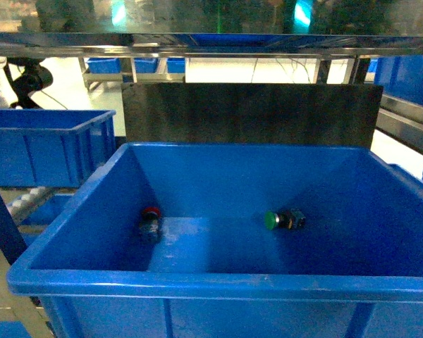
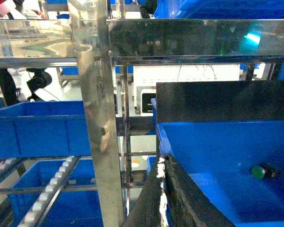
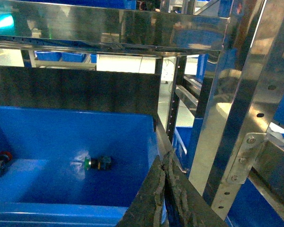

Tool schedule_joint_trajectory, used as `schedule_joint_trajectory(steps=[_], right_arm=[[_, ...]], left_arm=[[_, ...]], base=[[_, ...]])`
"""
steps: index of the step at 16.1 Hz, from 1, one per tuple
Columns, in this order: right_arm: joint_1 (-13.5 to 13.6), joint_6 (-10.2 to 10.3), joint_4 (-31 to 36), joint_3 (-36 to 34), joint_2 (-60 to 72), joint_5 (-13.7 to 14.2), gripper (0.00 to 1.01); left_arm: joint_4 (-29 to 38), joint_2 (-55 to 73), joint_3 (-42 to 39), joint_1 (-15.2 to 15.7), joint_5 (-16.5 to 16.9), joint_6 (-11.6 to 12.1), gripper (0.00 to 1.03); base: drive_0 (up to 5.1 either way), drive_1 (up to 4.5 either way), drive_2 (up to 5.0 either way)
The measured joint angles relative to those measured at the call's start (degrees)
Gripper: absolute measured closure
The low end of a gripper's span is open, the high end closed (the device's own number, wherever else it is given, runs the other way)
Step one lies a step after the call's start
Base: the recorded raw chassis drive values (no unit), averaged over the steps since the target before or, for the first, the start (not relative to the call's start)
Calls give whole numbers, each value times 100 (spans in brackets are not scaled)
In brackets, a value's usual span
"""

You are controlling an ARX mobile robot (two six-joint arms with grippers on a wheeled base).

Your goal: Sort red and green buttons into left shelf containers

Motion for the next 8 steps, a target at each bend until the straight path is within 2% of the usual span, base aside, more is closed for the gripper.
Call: schedule_joint_trajectory(steps=[1,3,5,8], right_arm=[[0,0,-791,4,-514,0,99],[0,0,-1032,4,-763,0,99],[0,0,-909,4,-957,0,99],[0,0,-988,7,-953,2,99]], left_arm=[[-76,-79,0,0,0,0,101],[-203,-155,0,0,2,0,101],[-898,-599,0,0,2,2,101],[-1110,-988,0,0,4,0,101]], base=[[0,0,0],[0,0,0],[0,0,0],[0,0,0]])
